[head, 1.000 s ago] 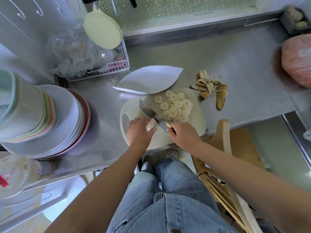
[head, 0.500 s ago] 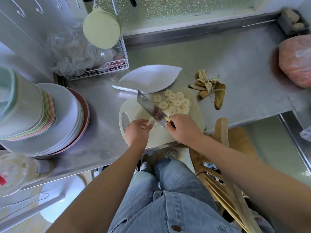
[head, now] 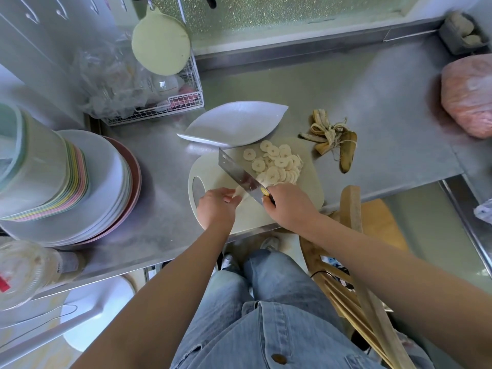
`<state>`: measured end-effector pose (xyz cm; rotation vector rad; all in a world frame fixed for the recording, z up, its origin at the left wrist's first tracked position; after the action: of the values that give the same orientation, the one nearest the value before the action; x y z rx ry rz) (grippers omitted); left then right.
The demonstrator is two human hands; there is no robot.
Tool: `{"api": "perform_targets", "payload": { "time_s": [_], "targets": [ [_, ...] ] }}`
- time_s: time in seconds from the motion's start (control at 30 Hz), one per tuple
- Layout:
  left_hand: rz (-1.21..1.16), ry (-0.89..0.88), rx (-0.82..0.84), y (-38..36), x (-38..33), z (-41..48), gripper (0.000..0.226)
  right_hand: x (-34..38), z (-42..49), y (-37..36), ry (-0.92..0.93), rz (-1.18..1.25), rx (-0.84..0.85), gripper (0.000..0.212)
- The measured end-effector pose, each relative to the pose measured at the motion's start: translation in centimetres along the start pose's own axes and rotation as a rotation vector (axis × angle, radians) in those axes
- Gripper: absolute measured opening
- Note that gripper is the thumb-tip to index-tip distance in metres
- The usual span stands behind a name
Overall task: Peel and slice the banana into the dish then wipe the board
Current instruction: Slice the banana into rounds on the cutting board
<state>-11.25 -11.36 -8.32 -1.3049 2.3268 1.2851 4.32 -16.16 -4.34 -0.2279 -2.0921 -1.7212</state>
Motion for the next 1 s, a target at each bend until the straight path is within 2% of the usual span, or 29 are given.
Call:
{"api": "perform_targets", "payload": {
  "time_s": [0.2, 0.4, 0.7, 1.0],
  "targets": [
    [-0.009, 0.015, 0.014, 0.0, 0.0, 0.2, 0.02, 0.2, 0.7, -1.1, -0.013, -0.005, 0.029, 0.024],
    [-0.009, 0.009, 0.014, 0.0, 0.1, 0.2, 0.02, -0.3, 0.8, -2.6, -0.048, 0.043, 0.06, 0.03],
    [-0.018, 0.012, 0.037, 0.1, 0.0, 0.4, 0.019, -0.7, 0.6, -1.2, 0.008, 0.054, -0.075, 0.036],
    [-0.004, 0.004, 0.04, 0.2, -0.1, 0.5, 0.02, -0.6, 0.9, -0.8, 0.032, 0.031, 0.0, 0.033]
  ]
}}
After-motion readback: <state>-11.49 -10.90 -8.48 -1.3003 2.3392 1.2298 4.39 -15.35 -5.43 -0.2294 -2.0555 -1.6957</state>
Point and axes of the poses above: each hand's wrist, its own z-axis towards the middle knuckle, its own y-axis out of the back of the hand, x = y × z, the point moved 1 cm from there along z, towards the middle knuckle, and after that the axes turned 14 degrees about y, right-handed, at the moved point
